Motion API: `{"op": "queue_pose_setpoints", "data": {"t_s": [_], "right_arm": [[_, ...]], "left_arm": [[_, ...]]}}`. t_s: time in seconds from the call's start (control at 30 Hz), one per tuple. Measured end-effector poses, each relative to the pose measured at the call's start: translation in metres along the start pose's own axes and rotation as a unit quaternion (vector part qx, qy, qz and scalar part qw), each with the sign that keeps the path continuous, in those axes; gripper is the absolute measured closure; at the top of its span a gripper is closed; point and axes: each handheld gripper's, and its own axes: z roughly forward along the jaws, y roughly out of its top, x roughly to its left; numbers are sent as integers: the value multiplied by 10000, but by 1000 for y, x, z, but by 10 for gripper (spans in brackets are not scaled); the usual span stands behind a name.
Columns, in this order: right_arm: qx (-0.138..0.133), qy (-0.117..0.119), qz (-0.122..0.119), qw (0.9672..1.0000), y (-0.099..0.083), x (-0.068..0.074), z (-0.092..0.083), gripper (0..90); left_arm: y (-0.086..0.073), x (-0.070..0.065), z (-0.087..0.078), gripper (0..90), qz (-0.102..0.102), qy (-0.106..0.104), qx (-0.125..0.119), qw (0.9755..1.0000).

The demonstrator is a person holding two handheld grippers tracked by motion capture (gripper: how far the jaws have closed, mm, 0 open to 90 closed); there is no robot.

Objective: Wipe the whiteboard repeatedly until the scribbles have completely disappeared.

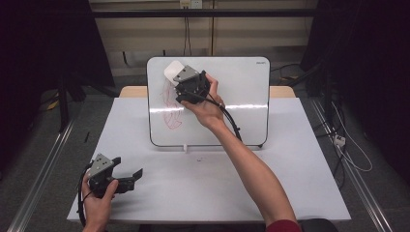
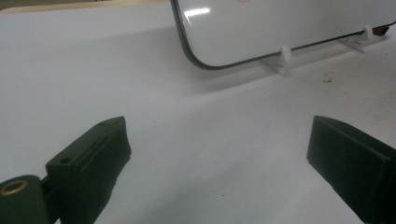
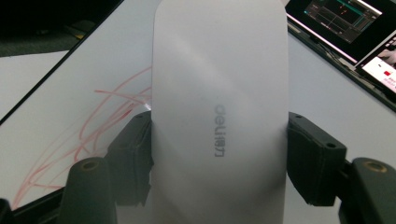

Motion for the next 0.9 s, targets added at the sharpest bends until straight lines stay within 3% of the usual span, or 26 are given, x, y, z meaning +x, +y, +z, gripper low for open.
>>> {"op": "queue_pose_setpoints", "data": {"t_s": [0.3,0.4,0.9], "right_arm": [[157,-108,-165,9997,5,4,9,313],[242,-284,-267,9989,6,8,13,313],[262,-439,-329,9981,4,17,14,313]], "left_arm": [[1,0,3,58,4,-29,16,10000],[2,0,4,58,36,-35,8,10000],[3,-1,4,58,91,-31,-3,10000]]}}
